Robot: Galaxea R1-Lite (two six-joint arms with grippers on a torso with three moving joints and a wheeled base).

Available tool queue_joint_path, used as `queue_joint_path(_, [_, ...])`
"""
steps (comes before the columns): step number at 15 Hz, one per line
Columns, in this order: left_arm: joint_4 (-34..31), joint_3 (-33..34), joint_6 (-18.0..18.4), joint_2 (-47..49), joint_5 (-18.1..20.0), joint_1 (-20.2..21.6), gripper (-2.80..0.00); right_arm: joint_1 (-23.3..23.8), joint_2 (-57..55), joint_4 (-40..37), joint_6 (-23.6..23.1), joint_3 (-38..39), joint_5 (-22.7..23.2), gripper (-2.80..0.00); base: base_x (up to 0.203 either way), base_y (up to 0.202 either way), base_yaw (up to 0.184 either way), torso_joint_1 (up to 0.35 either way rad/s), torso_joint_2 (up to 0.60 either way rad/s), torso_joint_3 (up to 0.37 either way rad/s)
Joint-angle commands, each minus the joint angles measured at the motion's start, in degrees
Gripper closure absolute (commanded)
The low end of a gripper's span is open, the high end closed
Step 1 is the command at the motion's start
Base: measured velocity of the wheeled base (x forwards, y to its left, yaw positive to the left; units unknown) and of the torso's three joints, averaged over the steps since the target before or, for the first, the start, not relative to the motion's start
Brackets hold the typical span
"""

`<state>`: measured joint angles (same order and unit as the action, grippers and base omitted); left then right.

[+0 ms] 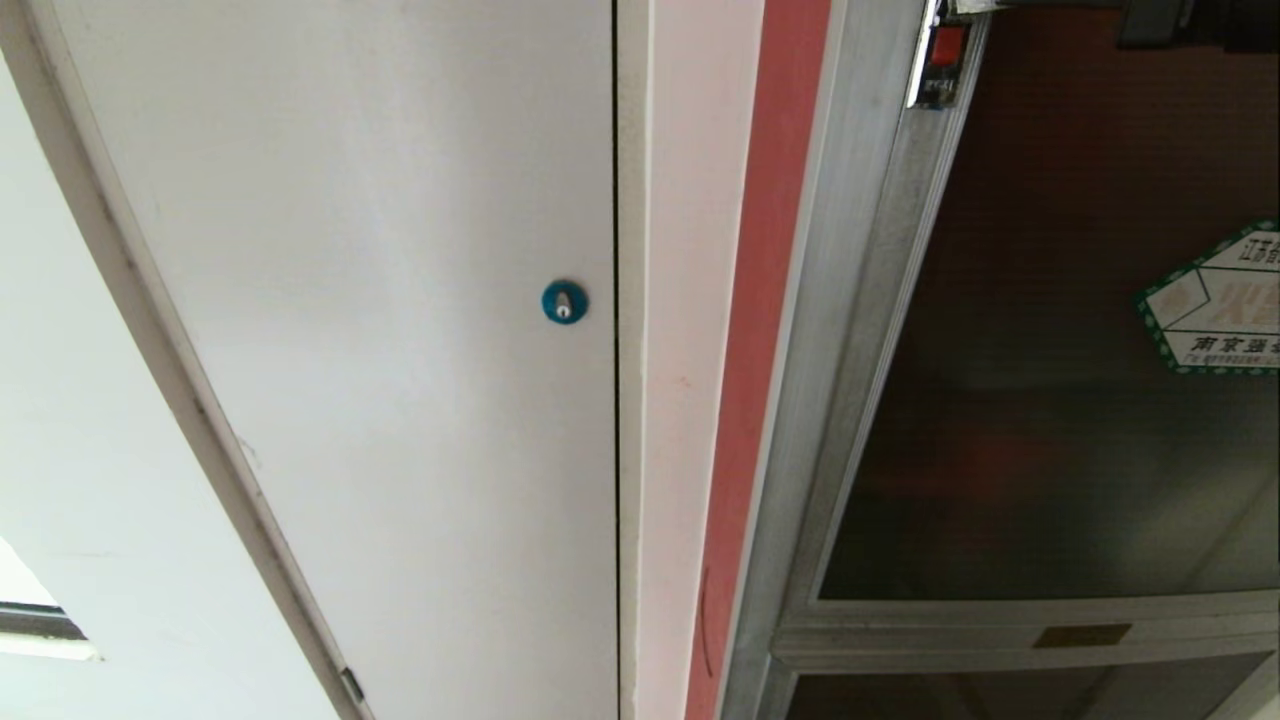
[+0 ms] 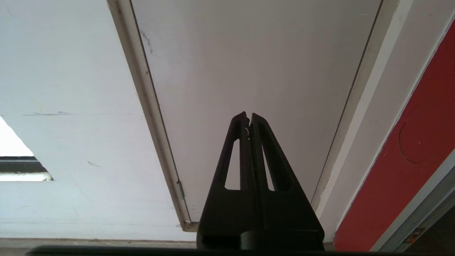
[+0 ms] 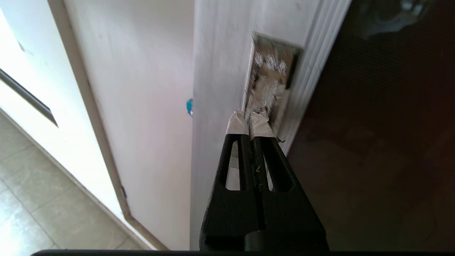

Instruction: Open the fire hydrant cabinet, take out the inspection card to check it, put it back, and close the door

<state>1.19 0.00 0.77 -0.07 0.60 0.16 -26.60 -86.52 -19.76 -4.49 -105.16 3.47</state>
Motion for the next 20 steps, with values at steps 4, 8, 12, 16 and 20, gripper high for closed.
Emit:
queue_joint_path(4, [0.0,0.4,0.0,0.0,0.0,0.0,0.00,0.5,-1.1,0.1,-0.2,0.2,0.0,0.00,0.000,0.000,0.000,0.000,0.00,0.000])
queue_joint_path(8, [0.0,0.4,0.0,0.0,0.0,0.0,0.00,0.5,-2.2,1.0,-0.3,-0.2,0.0,0.00,0.000,0.000,0.000,0.000,0.00,0.000])
queue_joint_path(12, [0.0,0.4,0.0,0.0,0.0,0.0,0.00,0.8,-2.9,1.9,-0.3,-0.2,-0.1,0.00,0.000,0.000,0.000,0.000,0.00,0.000])
queue_joint_path(16, [0.0,0.4,0.0,0.0,0.0,0.0,0.00,2.1,-2.6,1.8,-0.2,0.4,0.0,0.00,0.000,0.000,0.000,0.000,0.00,0.000])
queue_joint_path(20, [0.0,0.4,0.0,0.0,0.0,0.0,0.00,2.1,-2.4,1.9,-0.2,1.4,0.1,0.00,0.000,0.000,0.000,0.000,0.00,0.000])
